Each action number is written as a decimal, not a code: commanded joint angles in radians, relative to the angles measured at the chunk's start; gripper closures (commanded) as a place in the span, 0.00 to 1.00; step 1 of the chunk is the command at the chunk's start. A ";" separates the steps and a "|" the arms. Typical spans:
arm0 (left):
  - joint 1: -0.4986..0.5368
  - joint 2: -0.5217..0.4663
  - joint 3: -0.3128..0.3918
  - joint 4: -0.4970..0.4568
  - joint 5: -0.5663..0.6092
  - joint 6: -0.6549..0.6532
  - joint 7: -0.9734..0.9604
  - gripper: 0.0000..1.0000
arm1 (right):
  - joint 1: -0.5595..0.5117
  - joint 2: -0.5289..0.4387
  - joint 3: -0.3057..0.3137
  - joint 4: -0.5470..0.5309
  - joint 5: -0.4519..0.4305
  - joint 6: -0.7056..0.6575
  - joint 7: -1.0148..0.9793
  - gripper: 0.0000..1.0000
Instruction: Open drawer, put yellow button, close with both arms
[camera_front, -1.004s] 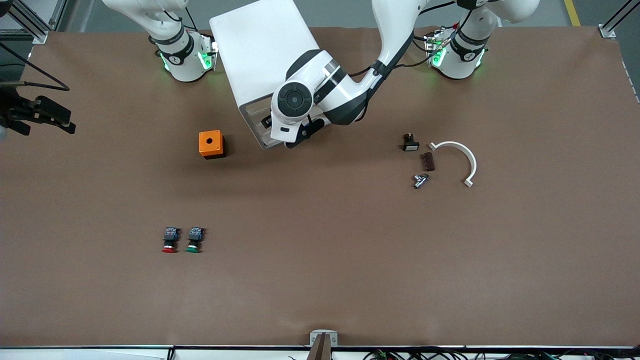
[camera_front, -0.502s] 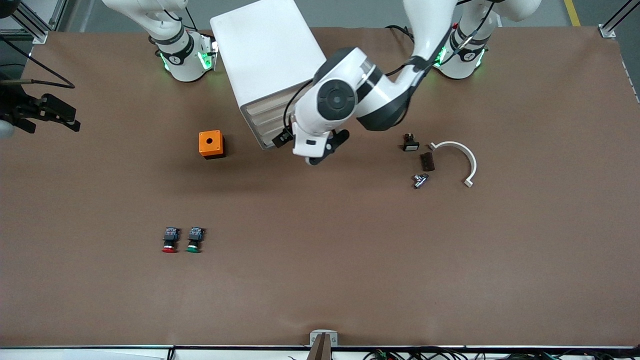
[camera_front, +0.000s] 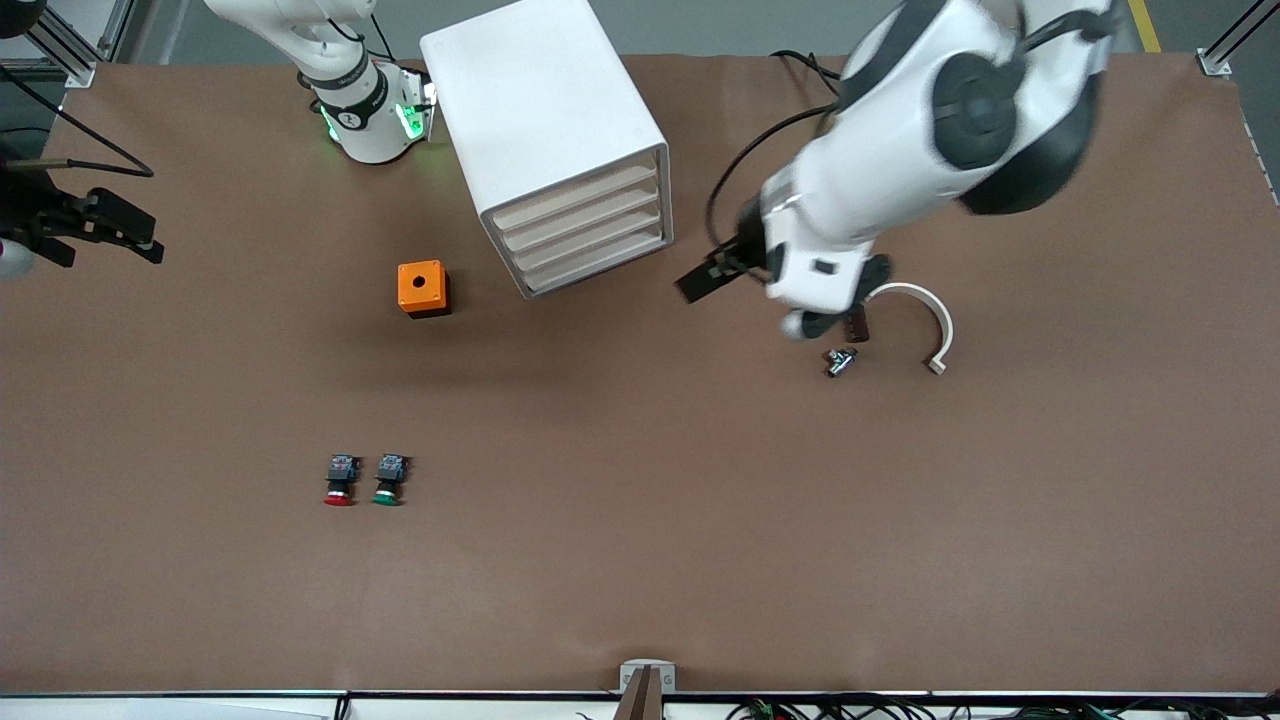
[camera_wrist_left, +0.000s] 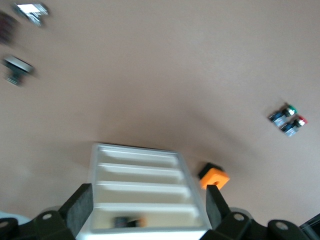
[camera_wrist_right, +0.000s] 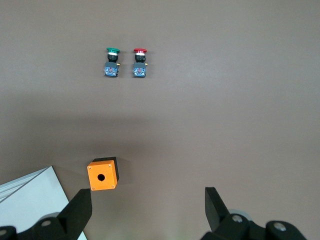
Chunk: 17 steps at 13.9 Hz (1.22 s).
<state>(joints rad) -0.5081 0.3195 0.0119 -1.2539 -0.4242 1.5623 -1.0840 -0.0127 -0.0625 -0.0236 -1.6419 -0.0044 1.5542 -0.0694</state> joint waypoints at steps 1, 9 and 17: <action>0.118 -0.098 -0.010 -0.036 0.050 -0.178 0.247 0.01 | -0.004 -0.031 0.004 -0.030 0.015 0.012 0.010 0.00; 0.388 -0.207 -0.009 -0.183 0.287 -0.305 0.864 0.01 | -0.004 -0.031 0.005 -0.029 0.017 0.047 0.010 0.00; 0.563 -0.425 -0.020 -0.542 0.305 0.062 1.056 0.01 | -0.006 -0.034 0.004 -0.029 0.054 0.040 0.010 0.00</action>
<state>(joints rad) 0.0686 -0.0628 0.0087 -1.7331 -0.1486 1.5590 -0.0053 -0.0126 -0.0667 -0.0231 -1.6441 0.0340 1.5921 -0.0693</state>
